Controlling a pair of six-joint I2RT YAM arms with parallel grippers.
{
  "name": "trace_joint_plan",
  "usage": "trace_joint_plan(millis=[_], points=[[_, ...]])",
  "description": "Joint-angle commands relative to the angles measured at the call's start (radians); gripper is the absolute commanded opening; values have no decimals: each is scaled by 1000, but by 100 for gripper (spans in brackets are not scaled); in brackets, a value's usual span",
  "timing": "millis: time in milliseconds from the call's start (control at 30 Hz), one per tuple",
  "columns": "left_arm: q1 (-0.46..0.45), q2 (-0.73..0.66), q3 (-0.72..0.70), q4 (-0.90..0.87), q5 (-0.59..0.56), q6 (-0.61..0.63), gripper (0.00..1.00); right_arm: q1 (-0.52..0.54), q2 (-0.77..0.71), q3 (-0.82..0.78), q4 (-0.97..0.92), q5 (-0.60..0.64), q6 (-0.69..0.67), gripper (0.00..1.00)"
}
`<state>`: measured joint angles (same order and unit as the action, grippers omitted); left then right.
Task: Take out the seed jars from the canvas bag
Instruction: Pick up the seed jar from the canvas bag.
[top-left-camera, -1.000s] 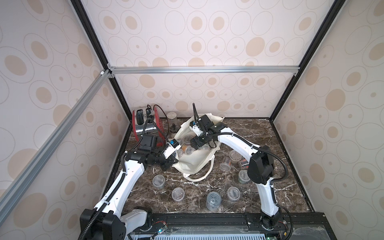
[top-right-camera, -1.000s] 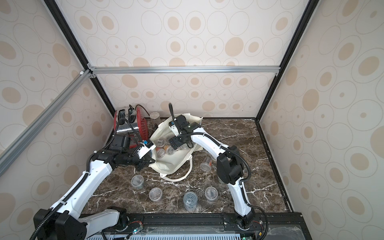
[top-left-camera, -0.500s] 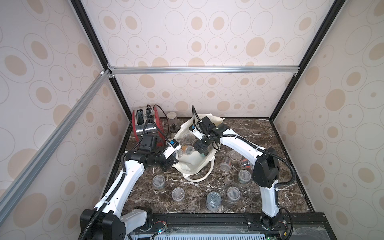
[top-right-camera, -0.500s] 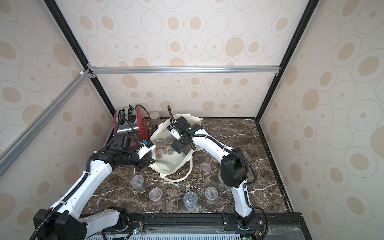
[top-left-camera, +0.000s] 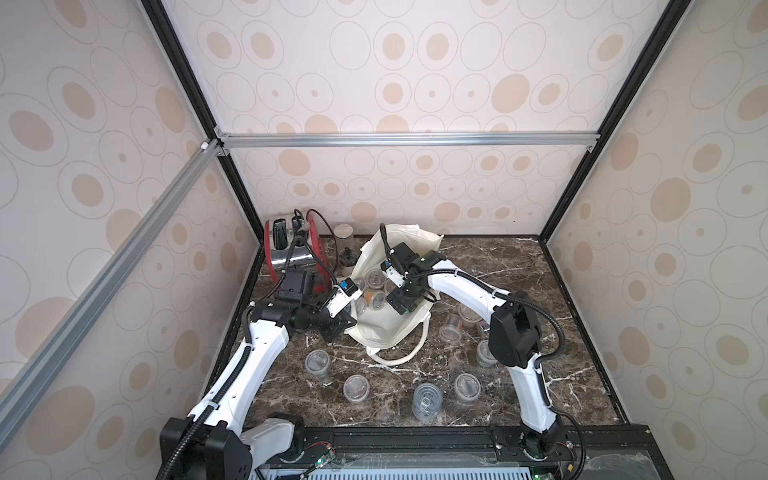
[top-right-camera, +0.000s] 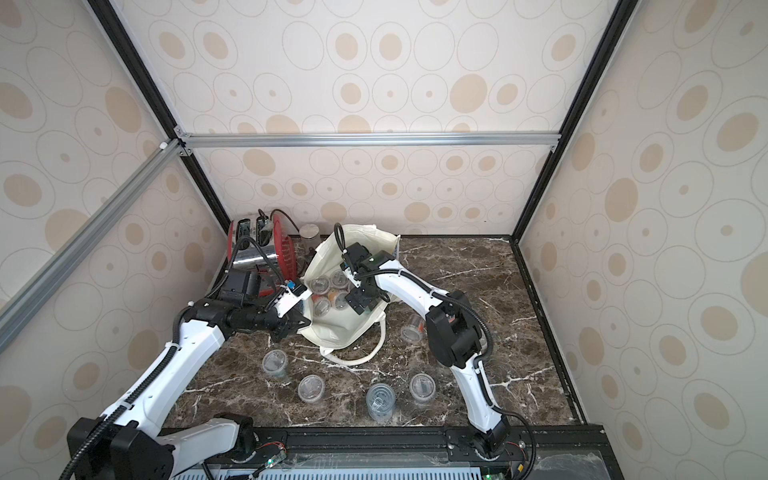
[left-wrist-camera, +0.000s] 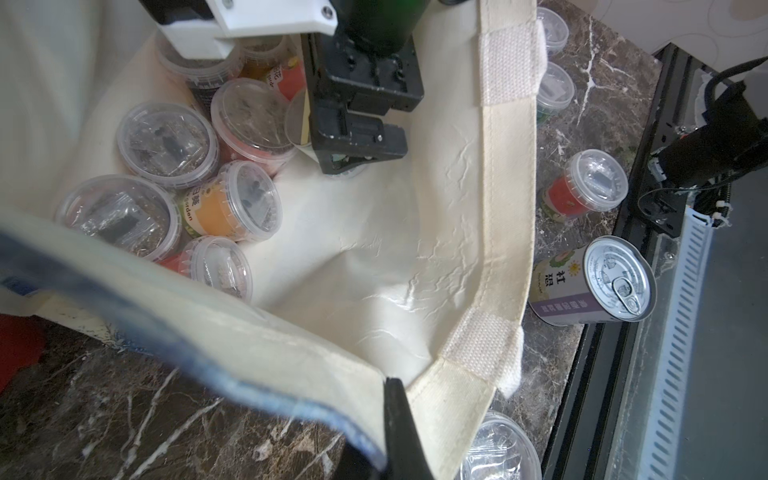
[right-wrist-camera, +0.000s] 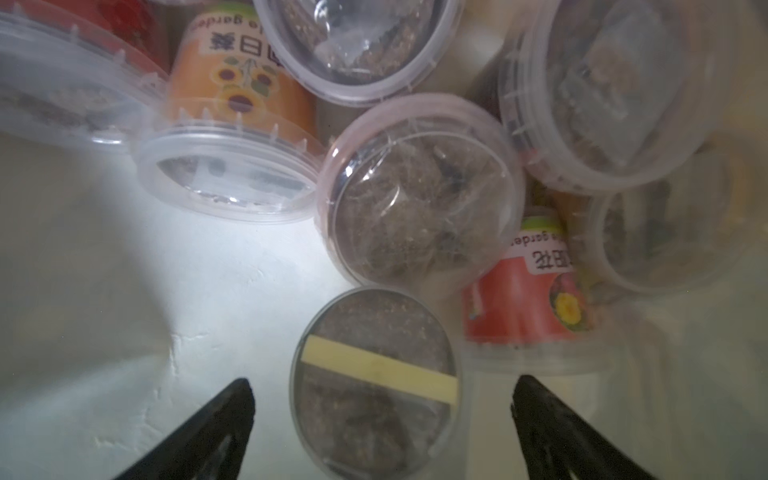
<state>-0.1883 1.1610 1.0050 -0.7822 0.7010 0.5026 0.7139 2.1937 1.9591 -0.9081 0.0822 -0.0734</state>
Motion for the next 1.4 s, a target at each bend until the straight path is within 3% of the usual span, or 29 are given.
trace_joint_plan(millis=[0, 233, 733, 900, 1167, 1367], points=[[-2, -6, 32, -25, 15, 25, 0, 21, 29, 4, -1, -17, 57, 97], [-2, -11, 33, -26, 13, 29, 0, 23, 51, -5, 53, 115, 117, 82], [-2, -15, 34, -26, 20, 32, 0, 35, -106, -177, 223, 32, 226, 67], [-2, -11, 29, -22, 34, 35, 0, 36, -134, -209, 237, 34, 230, 58], [-2, -16, 35, -23, 43, 42, 0, 64, -199, -202, 208, 18, 213, 59], [-2, -8, 57, -23, 35, 21, 0, 78, -335, -201, 191, -25, 217, 59]])
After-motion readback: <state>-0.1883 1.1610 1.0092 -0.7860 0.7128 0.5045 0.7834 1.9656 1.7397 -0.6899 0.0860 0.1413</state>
